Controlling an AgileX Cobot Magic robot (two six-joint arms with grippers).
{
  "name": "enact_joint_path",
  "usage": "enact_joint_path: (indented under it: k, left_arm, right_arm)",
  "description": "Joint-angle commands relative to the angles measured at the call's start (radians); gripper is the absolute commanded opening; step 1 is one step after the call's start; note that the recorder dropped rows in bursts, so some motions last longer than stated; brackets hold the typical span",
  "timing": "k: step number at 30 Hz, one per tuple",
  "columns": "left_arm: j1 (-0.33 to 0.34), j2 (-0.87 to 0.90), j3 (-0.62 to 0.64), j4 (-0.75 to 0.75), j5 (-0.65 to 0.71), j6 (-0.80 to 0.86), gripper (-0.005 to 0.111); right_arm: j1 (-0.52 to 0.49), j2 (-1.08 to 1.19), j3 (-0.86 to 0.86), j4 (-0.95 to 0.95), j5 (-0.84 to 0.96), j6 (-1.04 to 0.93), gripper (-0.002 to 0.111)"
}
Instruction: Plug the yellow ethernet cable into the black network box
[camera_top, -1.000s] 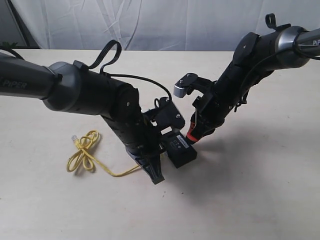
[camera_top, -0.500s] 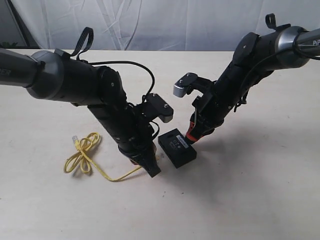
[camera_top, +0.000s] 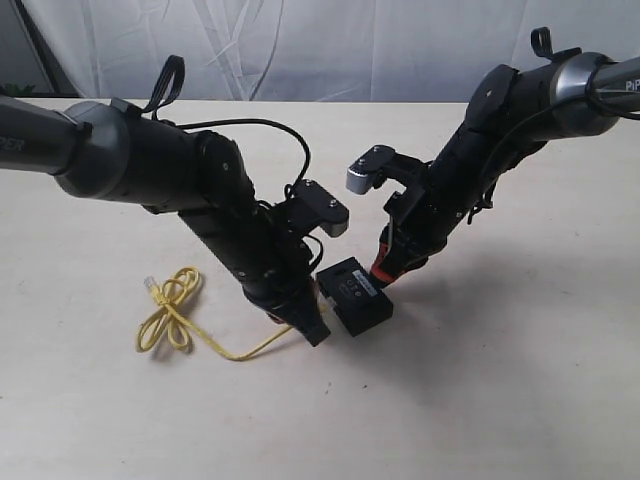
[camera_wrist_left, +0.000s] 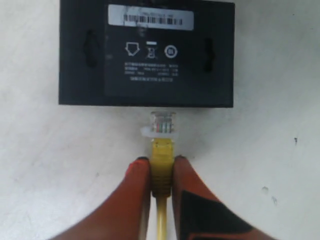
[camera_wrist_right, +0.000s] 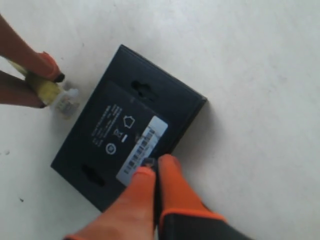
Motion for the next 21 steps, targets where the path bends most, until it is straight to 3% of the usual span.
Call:
enact_joint_path:
  k: [1,21]
  left_arm:
    - [-0.002,0.006,-0.005,0.081,0.003,-0.081,0.0]
    - [-0.031,0.041,-0.065,0.146,0.066,-0.1,0.0]
  right_arm:
    - [-0.001,0.001,0.002,0.022,-0.004,-0.002,-0.001]
    - [-0.001,0.001,0.002,0.024,-0.004,-0.002,-0.001]
